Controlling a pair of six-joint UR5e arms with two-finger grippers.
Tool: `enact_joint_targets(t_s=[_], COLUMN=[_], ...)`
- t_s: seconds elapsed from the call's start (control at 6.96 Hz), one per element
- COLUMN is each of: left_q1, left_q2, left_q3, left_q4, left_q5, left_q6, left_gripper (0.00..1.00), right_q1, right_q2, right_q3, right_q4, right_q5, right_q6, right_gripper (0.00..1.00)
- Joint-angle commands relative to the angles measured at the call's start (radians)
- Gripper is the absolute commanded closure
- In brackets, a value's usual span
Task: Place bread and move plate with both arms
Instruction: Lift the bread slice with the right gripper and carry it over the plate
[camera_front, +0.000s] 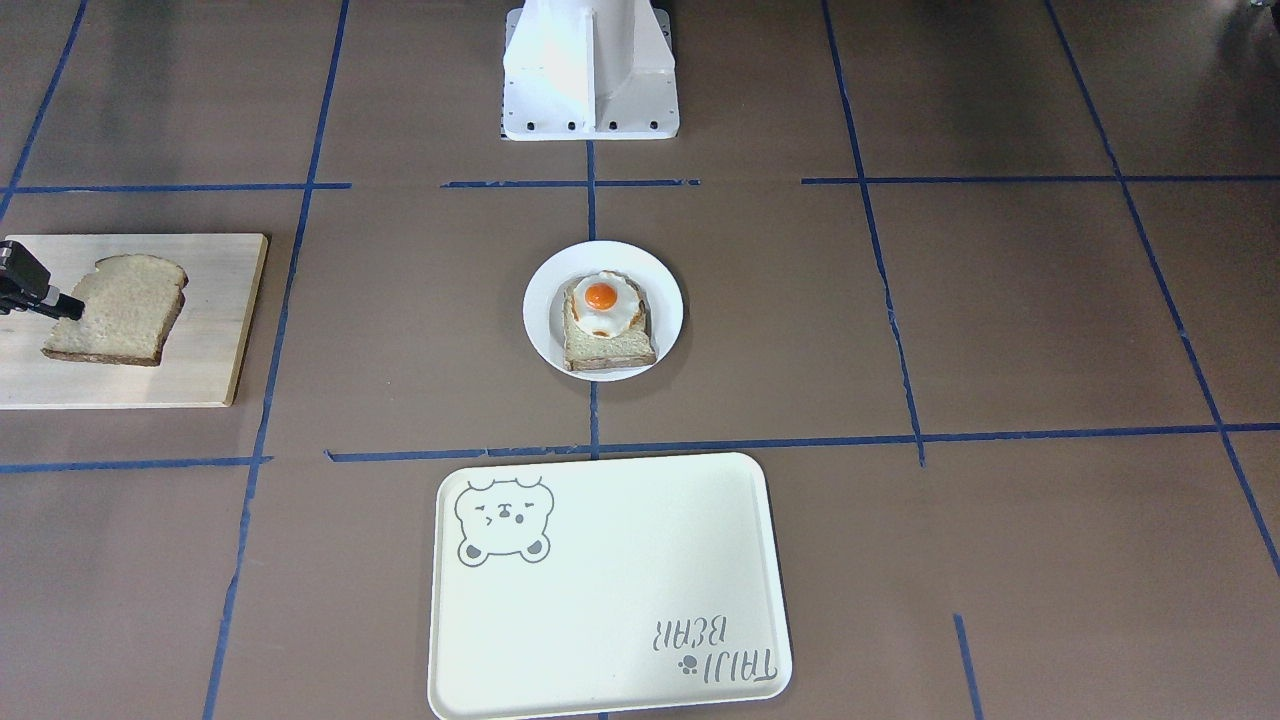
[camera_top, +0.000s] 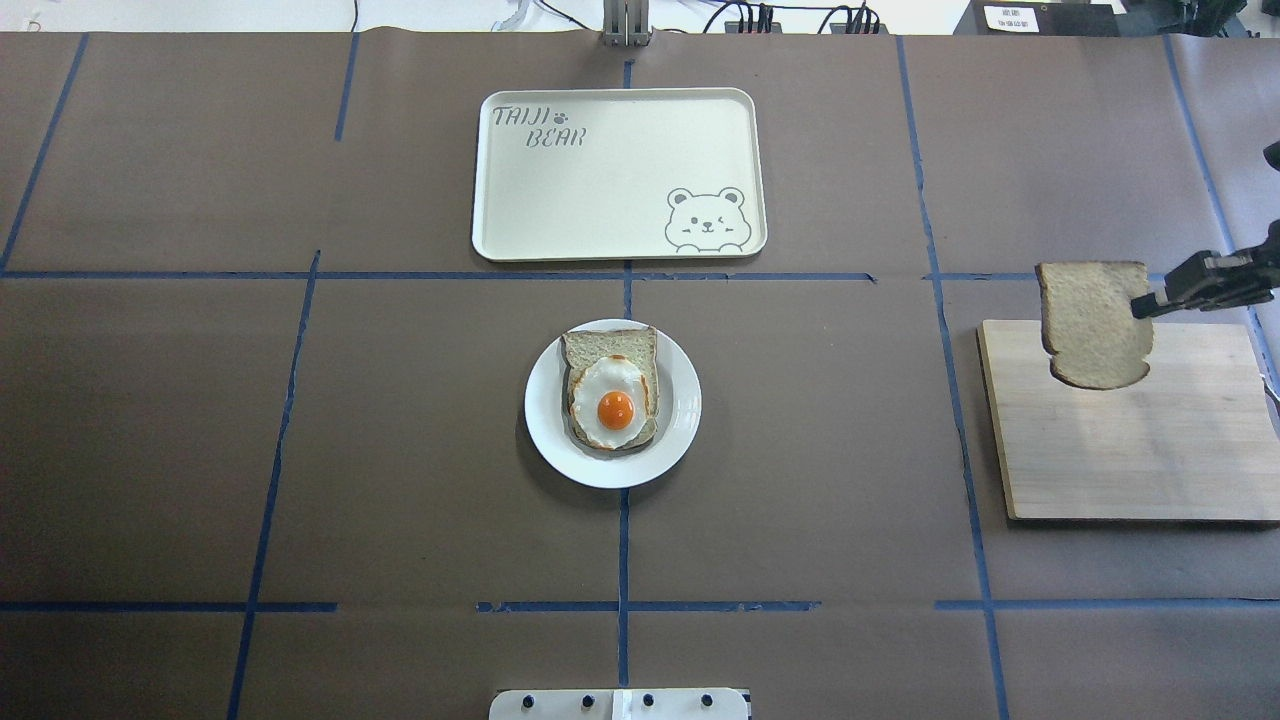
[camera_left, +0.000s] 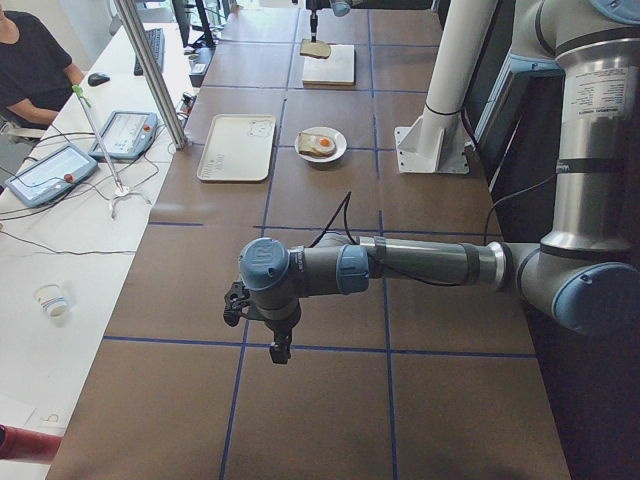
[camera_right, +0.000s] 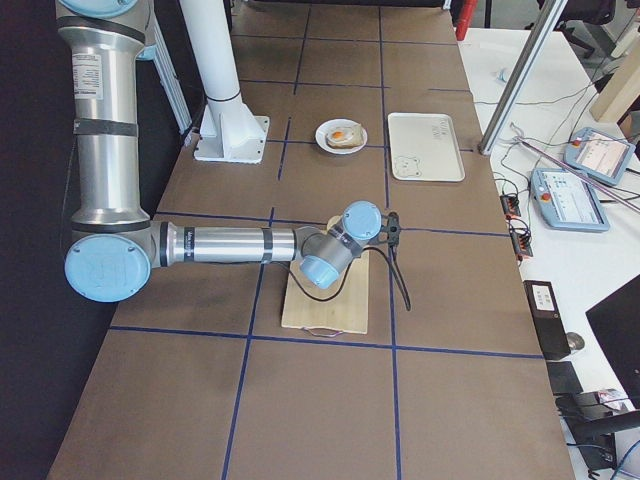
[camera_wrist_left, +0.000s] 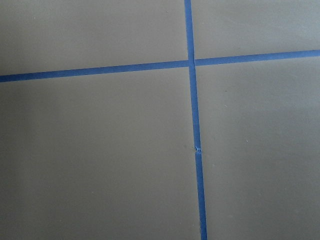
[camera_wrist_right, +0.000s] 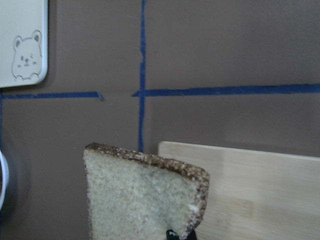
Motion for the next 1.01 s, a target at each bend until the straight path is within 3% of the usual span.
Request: enact_joint_targets(t_s=[0.0, 0.29, 0.57, 0.72, 0.86], left_q1=[0.0, 0.0, 0.0, 0.0, 0.0], left_q2=[-0.003, -0.003, -0.005, -0.006, -0.006], left_q3=[0.0, -0.002, -0.002, 0.0, -0.001], left_q4=[0.0, 0.0, 0.0, 0.0, 0.0], left_q5=[0.0, -0.002, -0.003, -0.003, -0.003], left_q6=[-0.001, -0.02, -0.02, -0.02, -0.021], left_gripper=[0.0, 0.0, 0.0, 0.0, 0.0], right_q1=[-0.027, -0.145, -0.34, -0.471, -0.566], right_q2=[0.139, 0.284, 0.435, 0.481, 0.518], right_q3=[-0.006, -0.004, 0.008, 0.019, 0.019], right_q4=[-0.001, 0.0, 0.003, 0.003, -0.003], right_q5=[0.014, -0.018, -0.247, -0.43, -0.552], right_q6=[0.147, 0.311, 0.528, 0.581, 0.6], right_gripper=[1.0, 1.0, 1.0, 1.0, 1.0])
